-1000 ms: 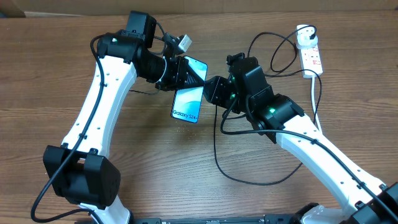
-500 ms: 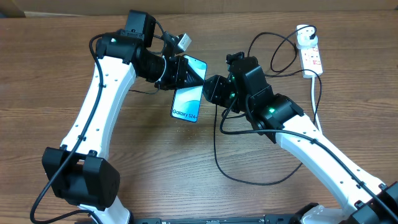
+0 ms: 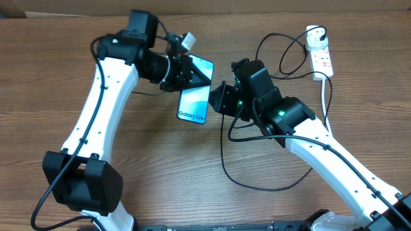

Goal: Plug charger to phone and switch on socket
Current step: 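Lower the right gripper over the black USB-C cable end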

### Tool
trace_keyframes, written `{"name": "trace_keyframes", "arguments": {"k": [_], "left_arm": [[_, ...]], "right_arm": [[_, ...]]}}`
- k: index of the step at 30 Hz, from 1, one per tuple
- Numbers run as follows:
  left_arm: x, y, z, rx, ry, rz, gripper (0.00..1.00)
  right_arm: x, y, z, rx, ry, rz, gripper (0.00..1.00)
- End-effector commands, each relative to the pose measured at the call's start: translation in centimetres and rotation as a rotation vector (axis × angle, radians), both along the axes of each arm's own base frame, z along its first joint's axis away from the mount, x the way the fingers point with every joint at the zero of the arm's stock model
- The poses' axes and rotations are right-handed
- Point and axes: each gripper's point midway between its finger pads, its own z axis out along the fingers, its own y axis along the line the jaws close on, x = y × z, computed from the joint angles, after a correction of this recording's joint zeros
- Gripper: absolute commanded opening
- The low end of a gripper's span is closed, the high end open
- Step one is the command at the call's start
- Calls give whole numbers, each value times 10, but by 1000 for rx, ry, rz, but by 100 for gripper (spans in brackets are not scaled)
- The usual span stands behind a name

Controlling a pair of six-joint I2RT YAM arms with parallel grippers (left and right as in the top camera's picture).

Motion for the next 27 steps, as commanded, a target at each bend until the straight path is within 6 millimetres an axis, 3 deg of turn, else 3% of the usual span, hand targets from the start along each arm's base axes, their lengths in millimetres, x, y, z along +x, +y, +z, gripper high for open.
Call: {"name": "trace_keyframes", "arguments": {"k": [1,7,9,15,21,27], "left_arm": [[7,12,16,-137,97,62,4],[23,43,41,-299,250,192,4],[29,53,49,-347,276,222,4],[44,77,55,-382,305,306,4],[44,81,58,-400,304,305,4],[47,85,58,-409,356,339,4]], "right_arm": [[10,-16,17,-45,-72,-18,24],[9,-36,3,-145,-3,-5,24],[11,-41,0,-224,37,20,29],[36,-56,1,-461,118,37,34],[73,-57,-17,-585,121,14,36],[90,-47,-49,-599,132,18,35]]}}
